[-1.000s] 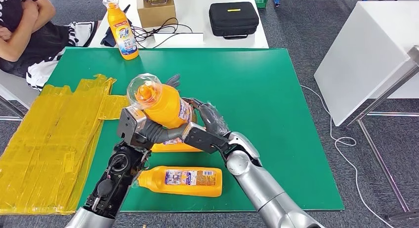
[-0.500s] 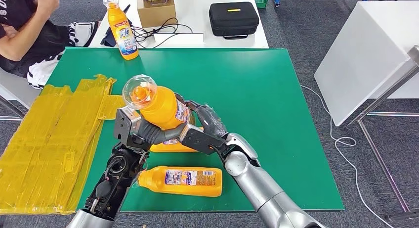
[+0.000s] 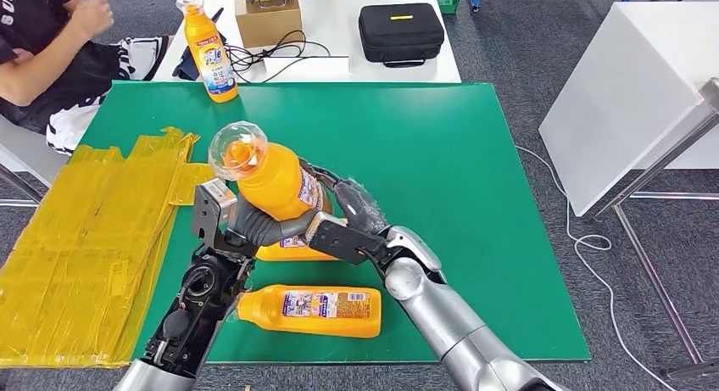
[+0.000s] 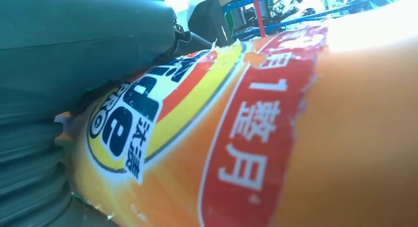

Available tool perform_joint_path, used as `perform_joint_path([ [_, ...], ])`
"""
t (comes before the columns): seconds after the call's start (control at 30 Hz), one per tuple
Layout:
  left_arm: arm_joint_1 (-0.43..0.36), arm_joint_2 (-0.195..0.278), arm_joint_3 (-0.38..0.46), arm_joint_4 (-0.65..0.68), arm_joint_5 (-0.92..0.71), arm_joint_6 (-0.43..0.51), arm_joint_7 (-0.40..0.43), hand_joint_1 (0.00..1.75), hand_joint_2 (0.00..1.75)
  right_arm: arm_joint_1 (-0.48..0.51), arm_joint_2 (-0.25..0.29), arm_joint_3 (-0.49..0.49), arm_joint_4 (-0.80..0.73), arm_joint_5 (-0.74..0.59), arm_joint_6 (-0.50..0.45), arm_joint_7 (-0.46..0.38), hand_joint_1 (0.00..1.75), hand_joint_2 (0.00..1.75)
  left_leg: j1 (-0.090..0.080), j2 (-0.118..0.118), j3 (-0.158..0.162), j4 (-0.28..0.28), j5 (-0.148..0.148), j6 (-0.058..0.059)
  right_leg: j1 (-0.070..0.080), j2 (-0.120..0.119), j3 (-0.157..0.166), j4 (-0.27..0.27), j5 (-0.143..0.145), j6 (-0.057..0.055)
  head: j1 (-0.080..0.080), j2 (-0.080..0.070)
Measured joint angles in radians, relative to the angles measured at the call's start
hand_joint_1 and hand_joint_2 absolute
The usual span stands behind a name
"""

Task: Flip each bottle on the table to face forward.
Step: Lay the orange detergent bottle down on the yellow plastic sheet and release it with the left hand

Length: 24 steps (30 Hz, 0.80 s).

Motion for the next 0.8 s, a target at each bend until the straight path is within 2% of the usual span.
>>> perform_joint_path([
  [0.33, -0.004, -0.004, 0.029, -0.018, -0.011, 0.032, -0.010, 1.75, 1.75, 0.018, -0.023, -0.002, -0.065, 0.009, -0.036, 0.000, 0.00, 1.75, 0.000, 0.000, 0.000, 0.000, 0.000, 0.000, 0.000, 0.000, 0.000, 0.000, 0.000, 0.000, 0.000, 0.000],
  [0.5, -0.003, -0.004, 0.070, -0.043, -0.033, 0.065, -0.012, 1.75, 1.75, 0.044, -0.047, -0.017, -0.151, 0.038, -0.057, 0.012, 0.00, 1.75, 0.000, 0.000, 0.000, 0.000, 0.000, 0.000, 0.000, 0.000, 0.000, 0.000, 0.000, 0.000, 0.000, 0.000],
  [0.57, -0.002, -0.003, 0.094, -0.060, -0.066, 0.101, -0.011, 1.75, 1.75, 0.053, -0.061, -0.027, -0.190, 0.059, -0.068, 0.026, 0.00, 1.75, 0.000, 0.000, 0.000, 0.000, 0.000, 0.000, 0.000, 0.000, 0.000, 0.000, 0.000, 0.000, 0.000, 0.000],
  [0.7, -0.002, -0.003, 0.146, -0.098, -0.232, 0.249, -0.001, 1.75, 1.75, 0.077, -0.084, -0.052, -0.252, 0.101, -0.097, 0.043, 0.00, 1.75, 0.000, 0.001, 0.000, 0.000, 0.000, 0.000, 0.000, 0.000, 0.000, 0.000, 0.000, 0.000, 0.000, 0.000],
  [0.8, -0.002, -0.003, 0.169, -0.119, -0.286, 0.292, 0.006, 1.75, 1.75, 0.091, -0.093, -0.062, -0.283, 0.115, -0.104, 0.048, 0.00, 1.75, 0.000, 0.000, 0.000, 0.000, 0.000, 0.000, 0.000, 0.000, 0.000, 0.000, 0.000, 0.000, 0.000, 0.000],
])
